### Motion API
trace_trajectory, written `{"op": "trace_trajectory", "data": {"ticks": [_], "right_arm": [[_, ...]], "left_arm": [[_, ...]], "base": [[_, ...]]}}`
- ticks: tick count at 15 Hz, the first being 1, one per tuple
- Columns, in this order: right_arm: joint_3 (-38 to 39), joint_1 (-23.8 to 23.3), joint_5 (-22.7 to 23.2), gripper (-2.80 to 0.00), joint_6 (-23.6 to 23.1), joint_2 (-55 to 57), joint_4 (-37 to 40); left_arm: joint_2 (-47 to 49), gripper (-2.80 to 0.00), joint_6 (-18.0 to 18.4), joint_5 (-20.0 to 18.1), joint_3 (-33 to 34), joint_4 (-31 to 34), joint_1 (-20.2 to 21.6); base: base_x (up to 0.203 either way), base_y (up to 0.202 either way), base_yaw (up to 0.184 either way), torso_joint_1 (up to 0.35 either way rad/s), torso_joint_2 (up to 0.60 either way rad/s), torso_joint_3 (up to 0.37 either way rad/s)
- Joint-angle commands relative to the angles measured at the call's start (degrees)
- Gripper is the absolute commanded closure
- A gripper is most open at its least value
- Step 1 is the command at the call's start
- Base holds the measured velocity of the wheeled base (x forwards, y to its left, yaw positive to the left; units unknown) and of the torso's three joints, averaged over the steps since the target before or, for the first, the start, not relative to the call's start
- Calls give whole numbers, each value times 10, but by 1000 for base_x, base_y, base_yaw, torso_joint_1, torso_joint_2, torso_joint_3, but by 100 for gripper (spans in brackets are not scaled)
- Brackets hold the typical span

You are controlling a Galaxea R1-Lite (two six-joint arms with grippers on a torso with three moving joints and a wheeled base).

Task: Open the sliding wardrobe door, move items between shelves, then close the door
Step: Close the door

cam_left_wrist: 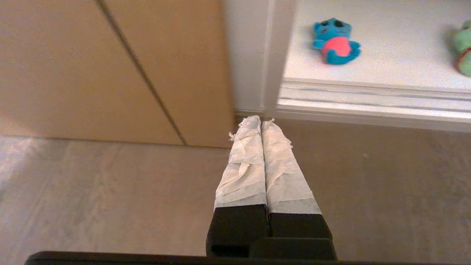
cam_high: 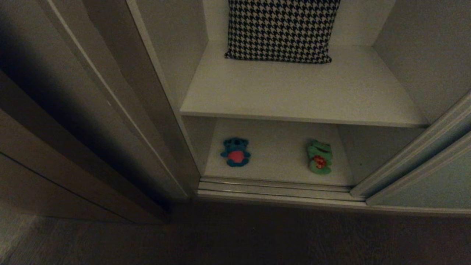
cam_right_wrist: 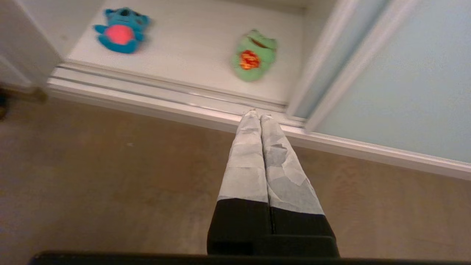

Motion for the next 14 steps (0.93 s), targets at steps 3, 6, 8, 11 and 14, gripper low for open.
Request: {"op": "trace_trajectory", "data": {"ticks": [3, 6, 8, 11, 14], "right_arm": [[1, 0, 0, 0, 0, -1, 0], [1, 0, 0, 0, 0, -1, 0], [1, 0, 0, 0, 0, -1, 0], [1, 0, 0, 0, 0, -1, 0], [0, 0, 0, 0, 0, -1, 0]], "left_arm": [[1, 0, 0, 0, 0, 0, 0], [1, 0, 0, 0, 0, 0, 0], [1, 0, 0, 0, 0, 0, 0], [1, 0, 0, 0, 0, 0, 0], [1, 0, -7, 2, 0, 0, 0]], "base": [[0, -199, 1, 4, 3, 4], [0, -200, 2, 4, 2, 4], [0, -198, 4, 1, 2, 4], [0, -196, 1, 6, 2, 2], [0, -196, 2, 3, 3, 3]]}}
